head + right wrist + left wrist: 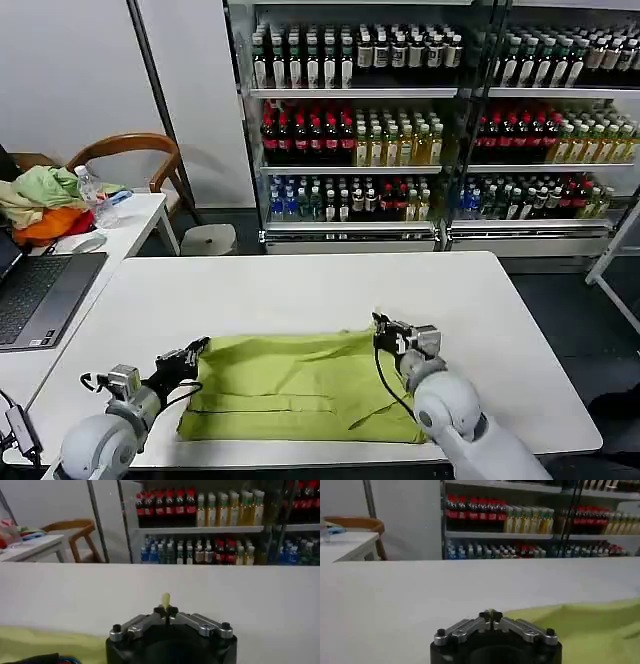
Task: Fold and organize the clothes.
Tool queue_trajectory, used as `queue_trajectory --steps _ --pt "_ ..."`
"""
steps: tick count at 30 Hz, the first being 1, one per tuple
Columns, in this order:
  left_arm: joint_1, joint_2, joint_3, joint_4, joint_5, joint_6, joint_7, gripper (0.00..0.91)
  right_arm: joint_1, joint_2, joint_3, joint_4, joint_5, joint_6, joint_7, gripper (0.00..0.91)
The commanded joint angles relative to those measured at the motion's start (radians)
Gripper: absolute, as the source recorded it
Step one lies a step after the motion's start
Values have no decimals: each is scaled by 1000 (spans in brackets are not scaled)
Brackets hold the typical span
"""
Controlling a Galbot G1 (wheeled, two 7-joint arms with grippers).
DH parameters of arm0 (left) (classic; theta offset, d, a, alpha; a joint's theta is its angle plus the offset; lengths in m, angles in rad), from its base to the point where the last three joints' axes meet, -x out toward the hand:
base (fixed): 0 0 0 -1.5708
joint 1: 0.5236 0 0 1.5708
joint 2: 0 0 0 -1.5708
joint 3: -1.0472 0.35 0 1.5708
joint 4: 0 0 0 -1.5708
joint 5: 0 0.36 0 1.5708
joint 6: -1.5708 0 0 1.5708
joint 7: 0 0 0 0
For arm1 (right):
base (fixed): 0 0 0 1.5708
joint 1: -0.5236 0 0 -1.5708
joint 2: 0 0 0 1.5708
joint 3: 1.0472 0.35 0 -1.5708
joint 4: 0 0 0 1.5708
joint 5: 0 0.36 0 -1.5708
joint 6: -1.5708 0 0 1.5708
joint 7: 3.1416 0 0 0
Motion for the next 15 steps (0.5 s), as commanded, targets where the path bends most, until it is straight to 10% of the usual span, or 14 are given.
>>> queue_trajectory --steps 1,15 --pt "145 9 -75 -103 -3 -4 1 40 -133 -20 22 115 -51 9 3 0" --pt "217 35 -89 -148 1 -2 18 40 -190 -29 37 121 -94 18 2 0"
